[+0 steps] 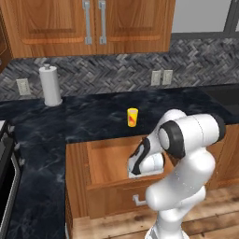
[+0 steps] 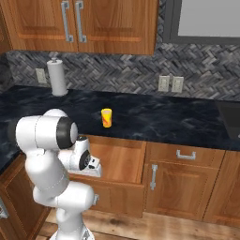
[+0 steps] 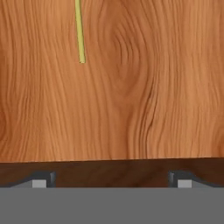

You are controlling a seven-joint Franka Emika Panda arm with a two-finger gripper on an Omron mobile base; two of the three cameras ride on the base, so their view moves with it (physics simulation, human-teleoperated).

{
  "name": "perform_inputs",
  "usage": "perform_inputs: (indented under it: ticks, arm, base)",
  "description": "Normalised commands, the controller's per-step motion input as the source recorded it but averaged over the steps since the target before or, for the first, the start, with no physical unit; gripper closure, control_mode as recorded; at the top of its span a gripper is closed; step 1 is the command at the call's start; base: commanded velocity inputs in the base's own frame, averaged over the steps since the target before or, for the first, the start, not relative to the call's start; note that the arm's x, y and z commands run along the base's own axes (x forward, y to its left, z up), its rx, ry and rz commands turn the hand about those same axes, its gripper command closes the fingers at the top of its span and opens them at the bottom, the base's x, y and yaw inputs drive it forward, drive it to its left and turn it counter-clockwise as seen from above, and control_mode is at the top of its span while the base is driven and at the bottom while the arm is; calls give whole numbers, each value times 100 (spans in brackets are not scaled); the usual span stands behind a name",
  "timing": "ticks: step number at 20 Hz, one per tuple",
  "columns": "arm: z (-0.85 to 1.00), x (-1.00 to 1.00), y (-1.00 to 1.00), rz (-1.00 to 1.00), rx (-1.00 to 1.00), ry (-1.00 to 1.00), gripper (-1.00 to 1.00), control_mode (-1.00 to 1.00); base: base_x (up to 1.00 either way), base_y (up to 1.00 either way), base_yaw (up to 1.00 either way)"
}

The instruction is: Pick up the straw from the left drawer and put it inside the smoothie cup.

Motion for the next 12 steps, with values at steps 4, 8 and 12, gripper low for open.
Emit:
perform_inputs:
  ticks: [4, 8, 12]
  arm:
    - [48, -66, 0, 0, 0, -1, -100, -100]
    - [48, -4, 0, 0, 0, 0, -100, -100]
    - [22, 29, 2, 0, 0, 4, -100, -100]
  base:
    - [0, 0, 0]
    - [0, 0, 0]
    - [0, 0, 0]
